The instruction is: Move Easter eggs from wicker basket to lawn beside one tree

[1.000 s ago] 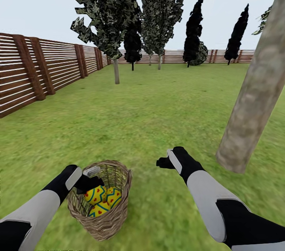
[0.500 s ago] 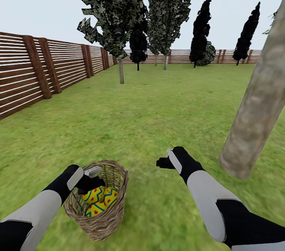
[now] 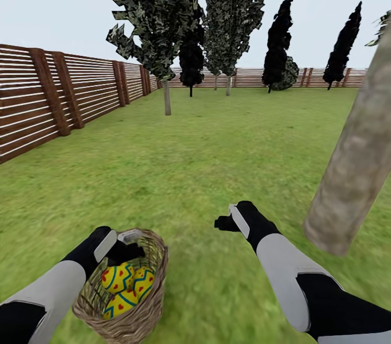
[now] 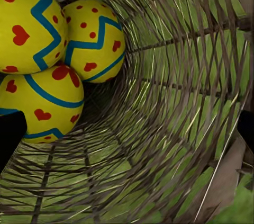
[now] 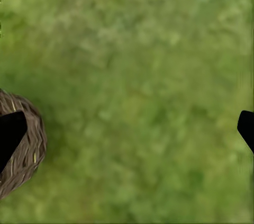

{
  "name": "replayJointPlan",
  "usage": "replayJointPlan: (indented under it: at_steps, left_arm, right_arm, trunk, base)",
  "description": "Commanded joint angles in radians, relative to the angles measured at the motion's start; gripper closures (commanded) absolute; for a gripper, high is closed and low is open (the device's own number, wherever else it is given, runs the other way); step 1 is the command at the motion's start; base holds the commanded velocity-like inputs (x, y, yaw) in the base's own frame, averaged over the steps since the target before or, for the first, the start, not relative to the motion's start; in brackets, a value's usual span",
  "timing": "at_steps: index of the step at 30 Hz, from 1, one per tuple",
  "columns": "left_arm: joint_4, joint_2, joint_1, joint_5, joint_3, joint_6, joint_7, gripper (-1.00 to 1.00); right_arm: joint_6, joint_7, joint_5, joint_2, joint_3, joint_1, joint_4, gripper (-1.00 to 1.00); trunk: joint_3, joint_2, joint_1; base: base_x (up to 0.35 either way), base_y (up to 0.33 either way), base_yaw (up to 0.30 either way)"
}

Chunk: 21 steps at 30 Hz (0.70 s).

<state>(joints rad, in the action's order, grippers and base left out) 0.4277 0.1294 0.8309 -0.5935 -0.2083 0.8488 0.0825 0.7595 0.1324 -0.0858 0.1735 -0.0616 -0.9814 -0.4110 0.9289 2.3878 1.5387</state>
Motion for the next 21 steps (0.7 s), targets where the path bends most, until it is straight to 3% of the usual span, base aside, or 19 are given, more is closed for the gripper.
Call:
replayJointPlan:
  at_steps: [1,21]
  left_arm:
    - [0.002,0.001,0.0,-0.011,-0.007,0.003,0.009,-1.0]
    - [0.002,0.001,0.0,-0.012,-0.007,0.001,0.01,-1.0]
  right_arm:
    - [0.003,0.009,-0.009,0.001,-0.006,0.0,-0.002,-1.0]
    - [0.003,0.009,-0.009,0.001,-0.006,0.0,-0.002,-1.0]
  trunk:
    - [0.001,0.0,0.0]
    - [0.001,0.0,0.0]
  base:
    - [0.14,-0.022,0.114]
    - [0.019,0.041,0.018]
